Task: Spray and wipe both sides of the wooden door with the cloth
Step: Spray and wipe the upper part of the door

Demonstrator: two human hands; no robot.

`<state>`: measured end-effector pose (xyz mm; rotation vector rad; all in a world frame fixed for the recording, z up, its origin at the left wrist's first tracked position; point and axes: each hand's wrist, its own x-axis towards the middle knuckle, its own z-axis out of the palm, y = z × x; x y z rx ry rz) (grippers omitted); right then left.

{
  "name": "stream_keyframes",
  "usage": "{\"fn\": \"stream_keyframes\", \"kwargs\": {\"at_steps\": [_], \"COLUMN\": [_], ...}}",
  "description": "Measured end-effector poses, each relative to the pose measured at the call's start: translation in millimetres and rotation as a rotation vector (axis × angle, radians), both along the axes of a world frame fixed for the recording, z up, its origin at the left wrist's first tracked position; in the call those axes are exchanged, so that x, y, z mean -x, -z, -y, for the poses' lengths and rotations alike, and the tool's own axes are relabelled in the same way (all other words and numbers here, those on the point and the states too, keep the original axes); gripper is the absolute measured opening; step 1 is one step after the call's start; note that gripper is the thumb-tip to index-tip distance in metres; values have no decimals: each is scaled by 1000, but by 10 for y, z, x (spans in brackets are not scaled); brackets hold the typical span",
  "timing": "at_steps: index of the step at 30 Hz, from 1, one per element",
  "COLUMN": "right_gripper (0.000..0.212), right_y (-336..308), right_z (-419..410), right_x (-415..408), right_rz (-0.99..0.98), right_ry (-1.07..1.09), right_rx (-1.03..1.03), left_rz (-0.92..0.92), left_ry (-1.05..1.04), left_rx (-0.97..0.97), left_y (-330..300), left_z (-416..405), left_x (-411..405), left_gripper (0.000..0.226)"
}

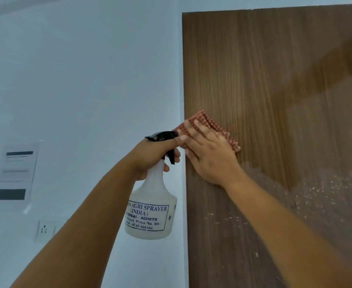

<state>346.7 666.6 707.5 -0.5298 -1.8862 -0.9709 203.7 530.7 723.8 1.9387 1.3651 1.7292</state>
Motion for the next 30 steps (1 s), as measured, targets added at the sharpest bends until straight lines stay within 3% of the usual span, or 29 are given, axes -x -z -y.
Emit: {"fn": "stream_keyframes", "kwargs": {"at_steps": [3, 6, 9, 13, 18, 20, 24, 27, 29, 30], "right_gripper": [58, 58, 56, 55, 56, 56, 55, 43, 49, 53], "right_y": [-181, -371, -91, 343, 343, 388, 780, 867, 700, 588], "right_z": [-186, -434, -519, -489, -406, -259, -23, -65, -152, -213], "right_x": [-381, -986, -1272, -1012, -844, -534, 128, 38, -226, -384], "right_rz": [-59, -452, -789, -831, -883, -795, -253, 63, 98, -6], "right_ry": [96, 91, 100, 114, 90, 91, 24, -2, 62, 85], "right_rx": [-19, 173, 343, 322, 377, 288, 48, -83, -94, -55], "left_rz": [-14, -12, -11, -54, -12, -10, -10, 23, -2, -12], "left_ry": [-25, -12, 49, 63, 89, 124, 179, 195, 178, 167], "left_rx": [6, -13, 1, 88, 59, 38, 10, 24, 27, 35], "left_y": [100, 205, 331, 482, 543, 521, 477, 480, 502, 517], "left_z": [-32, -14, 19, -75, -100, -45, 7, -58, -137, -162], "left_x": [-65, -77, -98, -180, -183, -178, -269, -344, -367, -374], "left_gripper": [44, 46, 39, 36, 38, 42, 38, 35, 47, 54]}}
